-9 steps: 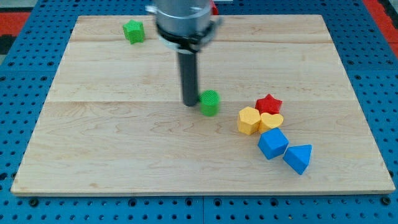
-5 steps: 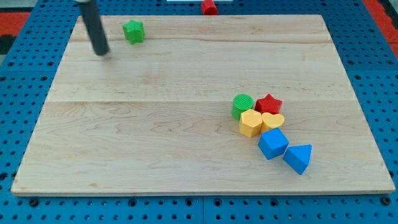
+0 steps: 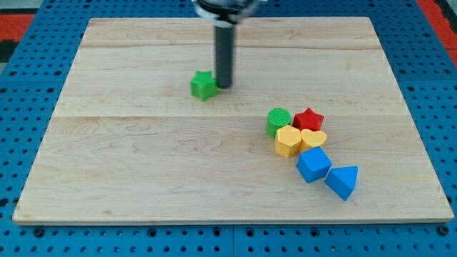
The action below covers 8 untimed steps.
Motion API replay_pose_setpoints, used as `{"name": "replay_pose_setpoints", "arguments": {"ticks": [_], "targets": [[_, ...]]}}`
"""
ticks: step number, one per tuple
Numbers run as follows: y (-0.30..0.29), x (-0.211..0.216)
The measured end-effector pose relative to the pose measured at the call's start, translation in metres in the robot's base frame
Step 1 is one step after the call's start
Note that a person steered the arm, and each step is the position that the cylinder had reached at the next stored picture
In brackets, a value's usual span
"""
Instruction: Move the green star to the top left of the green circle
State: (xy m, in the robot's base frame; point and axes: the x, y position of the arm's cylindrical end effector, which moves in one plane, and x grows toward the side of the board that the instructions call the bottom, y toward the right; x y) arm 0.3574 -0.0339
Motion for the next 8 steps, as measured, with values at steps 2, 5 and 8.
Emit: {"name": "replay_pose_setpoints", "arguments": {"ticks": [2, 5, 8], "targets": [[-0.069, -0.02], [0.103, 0.089], [-0.018, 0.03]]}}
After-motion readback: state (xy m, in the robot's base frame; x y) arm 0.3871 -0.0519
